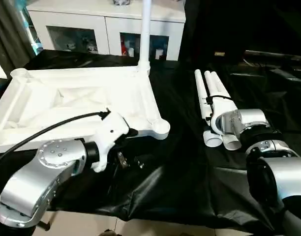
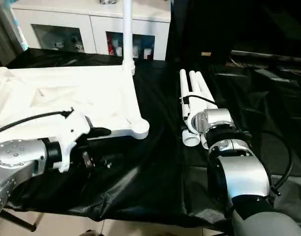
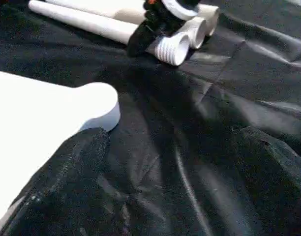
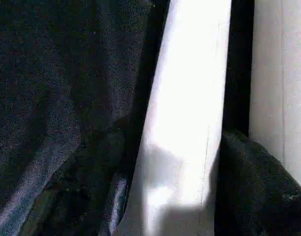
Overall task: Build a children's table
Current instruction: Pick table leg
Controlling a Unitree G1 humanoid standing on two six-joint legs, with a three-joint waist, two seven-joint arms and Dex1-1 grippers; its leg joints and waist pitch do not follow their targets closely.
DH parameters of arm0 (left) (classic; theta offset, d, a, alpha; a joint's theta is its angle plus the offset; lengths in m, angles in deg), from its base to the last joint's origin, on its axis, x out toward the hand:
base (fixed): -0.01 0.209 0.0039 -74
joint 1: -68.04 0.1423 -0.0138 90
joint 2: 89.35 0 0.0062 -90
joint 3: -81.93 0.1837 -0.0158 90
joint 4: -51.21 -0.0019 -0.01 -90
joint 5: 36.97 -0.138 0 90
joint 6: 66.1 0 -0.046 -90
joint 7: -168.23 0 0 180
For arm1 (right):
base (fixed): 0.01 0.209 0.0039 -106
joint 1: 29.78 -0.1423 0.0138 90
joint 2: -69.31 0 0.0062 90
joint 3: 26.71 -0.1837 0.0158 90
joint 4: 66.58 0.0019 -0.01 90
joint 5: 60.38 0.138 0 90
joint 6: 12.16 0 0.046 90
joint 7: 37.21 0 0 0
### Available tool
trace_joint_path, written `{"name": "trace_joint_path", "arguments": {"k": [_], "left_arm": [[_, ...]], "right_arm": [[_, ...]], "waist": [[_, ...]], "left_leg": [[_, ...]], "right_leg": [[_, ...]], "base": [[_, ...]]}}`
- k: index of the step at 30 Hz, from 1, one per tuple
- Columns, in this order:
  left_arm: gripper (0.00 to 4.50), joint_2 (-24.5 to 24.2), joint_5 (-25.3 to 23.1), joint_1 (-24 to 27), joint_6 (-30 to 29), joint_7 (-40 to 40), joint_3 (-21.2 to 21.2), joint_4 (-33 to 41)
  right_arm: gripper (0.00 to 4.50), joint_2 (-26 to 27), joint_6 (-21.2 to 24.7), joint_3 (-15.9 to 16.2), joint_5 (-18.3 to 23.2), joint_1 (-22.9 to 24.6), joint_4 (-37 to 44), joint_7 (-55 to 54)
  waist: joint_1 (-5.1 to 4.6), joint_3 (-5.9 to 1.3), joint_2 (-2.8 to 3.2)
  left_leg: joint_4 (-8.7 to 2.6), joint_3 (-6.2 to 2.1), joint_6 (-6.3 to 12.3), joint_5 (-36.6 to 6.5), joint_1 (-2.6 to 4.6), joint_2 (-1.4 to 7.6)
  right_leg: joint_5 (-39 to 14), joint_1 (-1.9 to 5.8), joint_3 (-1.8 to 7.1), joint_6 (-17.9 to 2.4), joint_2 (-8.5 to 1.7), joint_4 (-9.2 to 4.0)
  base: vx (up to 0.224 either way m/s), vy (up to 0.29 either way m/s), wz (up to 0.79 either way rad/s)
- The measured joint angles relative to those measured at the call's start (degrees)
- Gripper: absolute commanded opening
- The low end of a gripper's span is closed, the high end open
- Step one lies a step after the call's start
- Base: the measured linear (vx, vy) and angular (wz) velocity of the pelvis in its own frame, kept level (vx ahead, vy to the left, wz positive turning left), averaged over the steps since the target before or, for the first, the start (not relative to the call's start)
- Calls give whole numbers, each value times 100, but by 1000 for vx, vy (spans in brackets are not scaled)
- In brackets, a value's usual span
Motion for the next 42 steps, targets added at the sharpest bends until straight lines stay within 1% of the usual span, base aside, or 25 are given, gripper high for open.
{"name": "trace_joint_path", "arguments": {"k": [1, 2, 4, 7, 9, 12, 14, 19, 22, 25, 27, 28, 29, 31, 33, 35, 36, 38, 39, 42], "left_arm": [[450, -10, 12, -11, 0, 9, 6, 3], [450, -16, 16, -26, 0, 11, 26, 2], [450, -16, 19, -35, 0, 9, 51, 2], [450, -15, 24, -42, -10, -19, 86, 3], [450, -15, 25, -46, -20, -25, 86, 3], [450, -15, 33, -46, -44, -38, 86, 6], [450, -9, 69, -46, -82, -79, 86, 41], [450, 99, 140, -60, -90, -172, 85, 51], [450, 184, 119, -175, -94, -285, 83, 39], [450, 377, 81, -263, -122, -478, 78, 0], [450, 548, 64, -387, -134, -643, 55, -183], [450, 569, 60, -426, -136, -700, 30, -228], [450, 671, 50, -490, -134, -818, -36, -312], [450, 1028, 14, -662, -130, -1112, -207, -582], [450, 1621, 47, -911, -133, -1494, -456, -975], [450, 2110, 167, -1122, -135, -1800, -672, -1362], [450, 2264, 239, -1188, -131, -1890, -714, -1488], [450, 2771, 460, -1384, -80, -2140, -986, -1877], [450, 2876, 551, -1455, -69, -2221, -1092, -2015], [450, 3364, 924, -1799, -71, -2474, -1619, -2533]], "right_arm": [[288, -1, -3, 0, -1, -26, -52, 16], [265, 0, -10, 1, -1, -72, -140, 35], [256, 2, -16, 2, -2, -87, -176, 56], [221, 2, -45, 3, -24, -119, -247, 75], [207, 5, -60, -2, -23, -144, -300, 82], [196, 25, -97, -1, -24, -156, -337, 84], [193, 26, -125, -1, -24, -158, -366, 80], [191, 42, -192, -60, -12, -158, -411, -15], [191, 45, -276, -235, 114, -156, -440, -35], [191, 71, -461, -472, 343, -147, -446, 55], [191, 62, -589, -696, 540, -142, -445, 73], [191, 64, -638, -735, 609, -142, -443, 84], [191, 42, -741, -840, 700, -114, -432, 167], [191, 47, -989, -983, 875, -46, -328, 399], [191, 116, -1380, -1228, 1200, 180, 120, 933], [191, 286, -1715, -1430, 1567, 397, 661, 1527], [191, 331, -1776, -1477, 1708, 485, 880, 1748], [191, 422, -1710, -1577, 2139, 951, 1736, 2358], [191, 487, -1600, -1576, 2293, 1103, 2005, 2561], [190, 565, -1044, -1529, 2850, 1808, 3070, 3168]], "waist": [[-1, 0, 0], [-3, 0, 0], [-4, 0, 0], [-5, -1, -3], [-8, -2, -8], [-9, -2, -24], [-11, -1, -39], [-6, -4, -53], [-4, -3, -55], [0, -3, -55], [3, -3, -54], [3, -3, -54], [4, -3, -54], [11, -2, -54], [26, -1, -51], [24, 1, -48], [25, 1, -48], [59, 0, -49], [60, 0, -49], [94, 0, -49]], "left_leg": [[1, 0, 0, 0, 0, 0], [3, 0, 0, 0, 0, 0], [3, -1, 0, 0, 0, 0], [5, 0, 0, 0, 0, 0], [4, 1, 0, 0, 0, 0], [4, 1, 0, 0, 0, 0], [6, 0, 0, 0, -1, 0], [10, 1, 0, 0, -1, 1], [13, 1, 0, 0, -4, 0], [13, 2, 0, 0, -6, 0], [12, 6, 0, 0, -9, 0], [12, 7, 0, 0, -9, 1], [12, 7, 0, 0, -10, 0], [15, 9, 1, 0, -15, 0], [19, 11, 1, 0, -18, -1], [21, 11, 4, -1, -20, -1], [19, 11, 4, -1, -20, 0], [18, 10, 9, -4, -21, 1], [17, 9, 10, -4, -22, 1], [16, 8, 11, -3, -24, 2]], "right_leg": [[0, 0, 0, 0, 0, 1], [0, 0, 0, 0, 0, 3], [0, 0, 0, -1, 0, 4], [0, 0, 0, -1, 0, 5], [0, 0, 0, 0, 0, 5], [-1, 0, 0, 1, 0, 5], [-1, 0, 0, 1, 0, 5], [-1, 1, 0, 1, 0, 6], [-1, 0, 0, 2, 0, 6], [0, -1, 1, 1, -1, 6], [0, -4, 0, 1, 0, 7], [0, -4, 0, 1, 0, 7], [0, -3, -1, 1, 0, 7], [0, -5, -1, 0, -1, 6], [1, -2, 0, 0, -2, 4], [2, -1, 1, -2, -3, 2], [2, 0, 0, -2, -3, 0], [2, 4, -6, -3, -2, -8], [2, 4, -6, -3, -2, -8], [3, 4, -9, -4, -1, -12]], "base": [[0, 0, 0], [0, 0, 0], [0, 0, 0], [0, 0, 0], [0, 0, 0], [0, 0, 0], [0, 0, 0], [0, 0, 0], [0, 0, 0], [0, 0, 0], [0, 0, 0], [0, 0, 0], [0, 0, 0], [0, 0, 0], [0, 0, 0], [0, 0, 0], [0, 0, 0], [0, 0, 0], [0, 0, 0], [0, 0, 0]]}}
